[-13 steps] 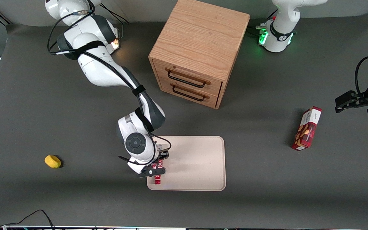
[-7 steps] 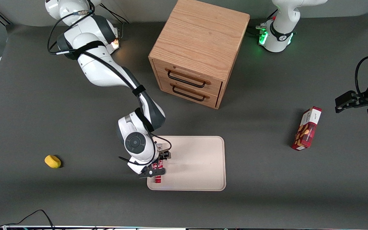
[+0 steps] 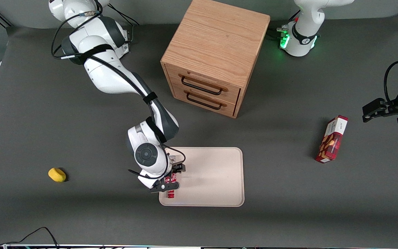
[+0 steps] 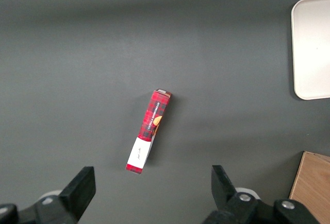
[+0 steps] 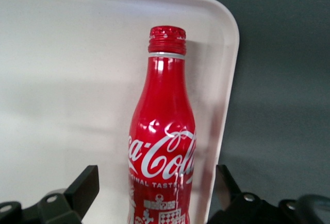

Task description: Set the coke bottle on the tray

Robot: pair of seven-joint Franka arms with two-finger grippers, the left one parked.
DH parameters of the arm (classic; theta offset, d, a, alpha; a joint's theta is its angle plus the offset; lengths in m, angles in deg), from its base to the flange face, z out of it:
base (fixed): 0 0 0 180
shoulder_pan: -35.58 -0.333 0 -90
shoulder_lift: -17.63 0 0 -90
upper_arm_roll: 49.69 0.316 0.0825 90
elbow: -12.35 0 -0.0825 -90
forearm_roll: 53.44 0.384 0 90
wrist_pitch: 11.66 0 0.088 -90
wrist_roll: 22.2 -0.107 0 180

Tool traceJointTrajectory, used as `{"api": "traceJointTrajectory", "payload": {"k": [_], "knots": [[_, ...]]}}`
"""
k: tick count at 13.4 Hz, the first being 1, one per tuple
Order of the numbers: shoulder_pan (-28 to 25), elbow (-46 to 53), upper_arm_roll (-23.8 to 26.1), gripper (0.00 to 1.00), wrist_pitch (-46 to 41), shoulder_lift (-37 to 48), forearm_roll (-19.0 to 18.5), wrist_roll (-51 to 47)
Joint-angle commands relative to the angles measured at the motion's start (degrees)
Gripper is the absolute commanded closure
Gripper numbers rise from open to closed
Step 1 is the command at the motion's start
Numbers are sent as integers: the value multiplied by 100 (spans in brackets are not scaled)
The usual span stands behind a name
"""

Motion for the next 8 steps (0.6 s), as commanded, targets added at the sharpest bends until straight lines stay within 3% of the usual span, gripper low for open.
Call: {"api": "traceJointTrajectory", "payload": {"k": [1, 5, 8], "knots": [[-15, 54, -25, 0, 17, -2, 35, 43], [-6, -33, -25, 0, -158, 233, 78, 17], [-6, -813, -7, 0, -457, 1049, 96, -256]]}}
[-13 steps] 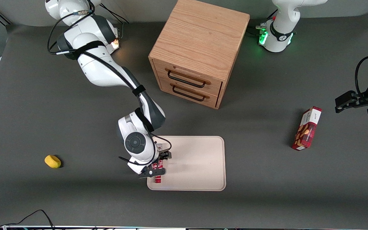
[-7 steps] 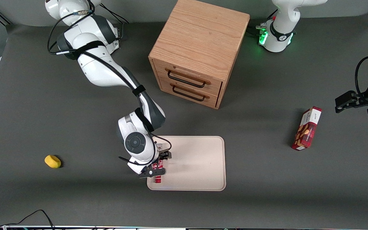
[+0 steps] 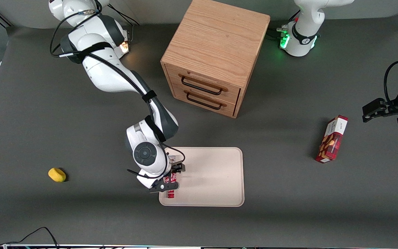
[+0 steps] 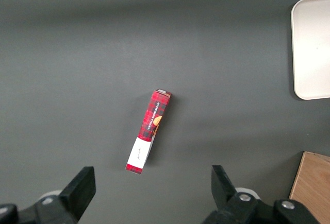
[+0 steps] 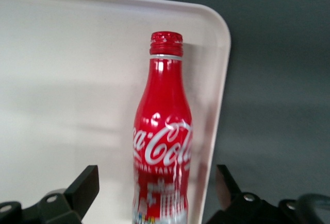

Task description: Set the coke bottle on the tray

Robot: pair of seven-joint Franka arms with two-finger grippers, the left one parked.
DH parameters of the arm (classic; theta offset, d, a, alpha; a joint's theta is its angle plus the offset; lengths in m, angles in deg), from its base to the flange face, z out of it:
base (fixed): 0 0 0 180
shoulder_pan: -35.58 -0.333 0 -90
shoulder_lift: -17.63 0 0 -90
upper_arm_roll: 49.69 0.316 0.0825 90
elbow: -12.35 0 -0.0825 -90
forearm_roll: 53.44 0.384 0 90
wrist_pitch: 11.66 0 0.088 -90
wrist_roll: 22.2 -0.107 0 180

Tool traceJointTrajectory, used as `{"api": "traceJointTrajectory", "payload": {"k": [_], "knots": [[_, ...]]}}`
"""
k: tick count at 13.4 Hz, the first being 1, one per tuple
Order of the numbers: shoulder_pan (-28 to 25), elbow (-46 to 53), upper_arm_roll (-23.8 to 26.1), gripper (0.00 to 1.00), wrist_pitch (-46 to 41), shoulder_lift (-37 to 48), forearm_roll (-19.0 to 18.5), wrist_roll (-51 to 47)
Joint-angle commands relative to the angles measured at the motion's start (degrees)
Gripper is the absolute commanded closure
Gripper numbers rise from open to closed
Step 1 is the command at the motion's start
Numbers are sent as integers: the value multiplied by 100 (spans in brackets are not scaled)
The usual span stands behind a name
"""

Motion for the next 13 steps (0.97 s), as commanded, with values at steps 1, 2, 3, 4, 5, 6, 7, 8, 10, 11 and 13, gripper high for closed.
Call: {"api": "traceJointTrajectory", "payload": {"k": [1, 2, 3, 4, 5, 6, 7, 8, 10, 11, 13], "knots": [[3, -1056, -8, 0, -312, 1053, 113, -180], [125, -1390, 45, 0, -505, 1413, 113, -171], [187, -1750, 63, 0, -690, 1808, 113, -127], [188, -2206, 71, 0, -796, 2256, 113, -75], [223, -2715, 72, 0, -789, 2756, 122, -66], [345, -3164, 72, 0, -788, 3231, 157, -66], [424, -3603, 72, 0, -797, 3697, 183, -57], [451, -4034, 72, 0, -806, 4146, 184, -31], [653, -4852, 71, 0, -824, 5016, 193, 205], [697, -5239, 54, 0, -832, 5438, 193, 381], [951, -5960, 54, 0, -841, 6256, 193, 540]]}}
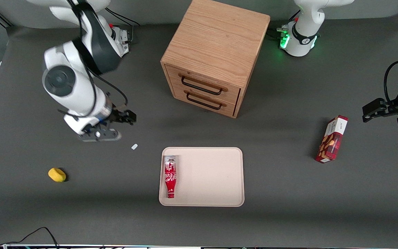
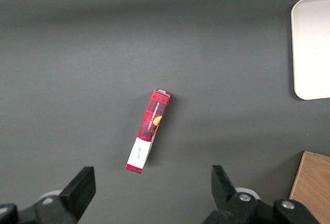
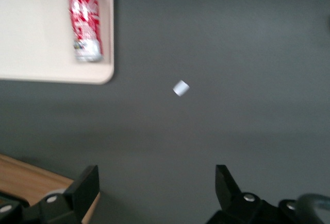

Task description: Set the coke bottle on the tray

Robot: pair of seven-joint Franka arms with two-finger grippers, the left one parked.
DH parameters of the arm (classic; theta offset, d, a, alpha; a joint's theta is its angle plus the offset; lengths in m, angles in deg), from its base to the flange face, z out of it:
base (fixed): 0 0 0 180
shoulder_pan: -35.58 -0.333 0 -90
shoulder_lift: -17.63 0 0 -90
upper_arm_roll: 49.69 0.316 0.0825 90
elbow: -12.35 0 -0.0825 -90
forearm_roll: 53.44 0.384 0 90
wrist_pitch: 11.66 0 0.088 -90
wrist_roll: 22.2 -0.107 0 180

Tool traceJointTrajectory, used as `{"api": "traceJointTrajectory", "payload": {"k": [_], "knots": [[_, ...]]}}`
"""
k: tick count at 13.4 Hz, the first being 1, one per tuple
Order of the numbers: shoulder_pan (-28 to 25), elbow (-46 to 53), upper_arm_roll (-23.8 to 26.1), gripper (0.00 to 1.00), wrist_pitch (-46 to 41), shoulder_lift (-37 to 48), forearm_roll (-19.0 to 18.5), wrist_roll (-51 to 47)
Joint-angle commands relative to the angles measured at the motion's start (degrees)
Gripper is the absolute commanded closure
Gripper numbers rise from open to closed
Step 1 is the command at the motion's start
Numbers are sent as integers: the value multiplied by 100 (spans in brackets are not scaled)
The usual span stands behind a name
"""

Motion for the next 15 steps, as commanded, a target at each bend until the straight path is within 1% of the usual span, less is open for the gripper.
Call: {"api": "traceJointTrajectory", "payload": {"k": [1, 4, 6, 9, 12, 15], "knots": [[338, -1405, 33, 0, 112, 1435, 134, 442], [514, -1803, -29, 0, -222, 2325, 125, 699], [925, -1733, -29, 0, -451, 2520, 134, 873], [1331, -1374, -29, 0, -679, 2442, 134, 1085], [1481, -855, -11, 0, -1004, 2082, 134, 1358], [1560, -784, -11, 0, -1111, 2019, 134, 1410]]}}
